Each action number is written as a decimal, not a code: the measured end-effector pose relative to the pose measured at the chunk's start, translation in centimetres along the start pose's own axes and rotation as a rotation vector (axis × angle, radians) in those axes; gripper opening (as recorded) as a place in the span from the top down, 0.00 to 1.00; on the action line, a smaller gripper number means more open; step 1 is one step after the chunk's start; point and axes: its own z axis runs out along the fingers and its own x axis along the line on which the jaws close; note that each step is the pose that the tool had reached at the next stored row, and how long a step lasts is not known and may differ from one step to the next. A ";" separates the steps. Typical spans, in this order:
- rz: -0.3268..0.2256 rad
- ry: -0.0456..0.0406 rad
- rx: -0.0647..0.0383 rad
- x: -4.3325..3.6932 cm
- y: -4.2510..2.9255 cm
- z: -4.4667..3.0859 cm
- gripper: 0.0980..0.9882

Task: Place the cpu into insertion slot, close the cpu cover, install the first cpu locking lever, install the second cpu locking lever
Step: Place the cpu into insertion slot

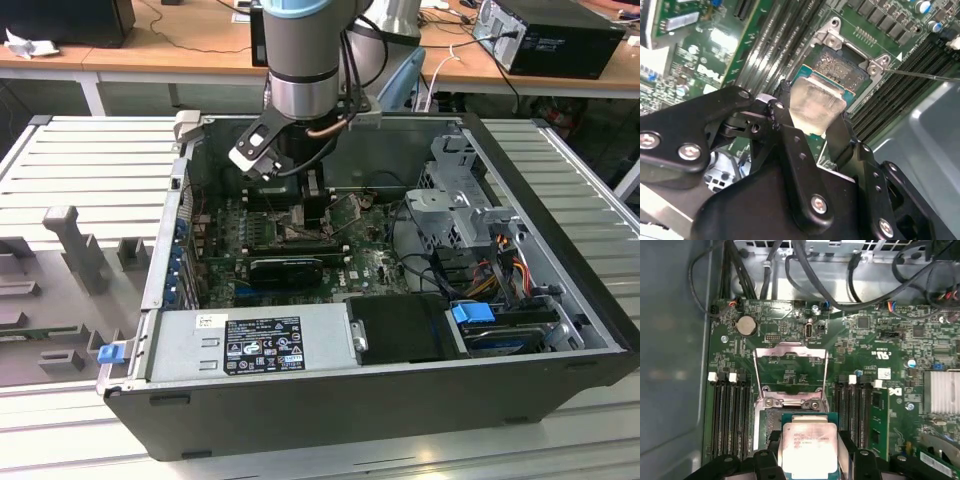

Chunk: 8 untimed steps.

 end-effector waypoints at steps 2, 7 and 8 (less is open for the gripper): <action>0.000 0.0002 0.000 0.67 -0.22 0.72 0.52; 0.016 -0.0021 0.000 1.09 -0.69 1.88 0.52; 0.016 -0.0020 0.000 1.13 -0.71 2.02 0.52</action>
